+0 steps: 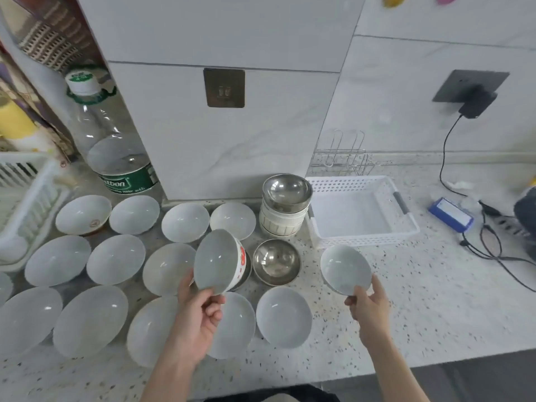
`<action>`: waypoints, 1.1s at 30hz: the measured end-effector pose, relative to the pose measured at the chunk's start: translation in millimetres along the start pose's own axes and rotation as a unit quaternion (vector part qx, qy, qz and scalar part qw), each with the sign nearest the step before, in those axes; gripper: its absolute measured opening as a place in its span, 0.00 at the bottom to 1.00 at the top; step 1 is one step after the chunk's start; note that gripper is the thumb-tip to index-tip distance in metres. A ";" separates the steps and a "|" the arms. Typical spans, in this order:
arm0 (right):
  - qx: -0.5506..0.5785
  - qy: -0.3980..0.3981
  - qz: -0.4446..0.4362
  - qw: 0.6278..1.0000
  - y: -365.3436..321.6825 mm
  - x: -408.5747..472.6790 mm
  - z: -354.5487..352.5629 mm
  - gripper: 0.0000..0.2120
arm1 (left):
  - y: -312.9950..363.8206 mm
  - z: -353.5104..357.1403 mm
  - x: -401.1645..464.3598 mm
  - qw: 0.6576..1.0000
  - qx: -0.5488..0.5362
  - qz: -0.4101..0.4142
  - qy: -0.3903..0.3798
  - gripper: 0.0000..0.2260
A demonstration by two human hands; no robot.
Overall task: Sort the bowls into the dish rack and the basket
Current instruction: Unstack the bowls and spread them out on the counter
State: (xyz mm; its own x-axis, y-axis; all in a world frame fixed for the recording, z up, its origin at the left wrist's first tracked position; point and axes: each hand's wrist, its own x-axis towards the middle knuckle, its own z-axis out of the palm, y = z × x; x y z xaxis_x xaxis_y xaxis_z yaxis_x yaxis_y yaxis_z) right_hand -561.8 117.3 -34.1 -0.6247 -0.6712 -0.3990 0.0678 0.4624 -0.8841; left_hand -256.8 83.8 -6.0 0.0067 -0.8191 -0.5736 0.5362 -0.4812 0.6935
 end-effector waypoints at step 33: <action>-0.081 -0.203 -0.033 0.975 10.6 62.1 -2.4 0.27 | -83.3 75.6 -38.7 0.997 0.041 0.039 0.043 0.22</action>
State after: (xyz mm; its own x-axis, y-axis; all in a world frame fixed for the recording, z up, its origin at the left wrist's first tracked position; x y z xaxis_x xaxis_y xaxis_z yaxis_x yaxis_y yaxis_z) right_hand -601.7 81.9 -67.7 -0.2622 -0.8611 -0.4357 -0.1053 0.4743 -0.8740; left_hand -365.5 132.0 -8.6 0.1203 -0.8265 -0.5500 0.4596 -0.4447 0.7688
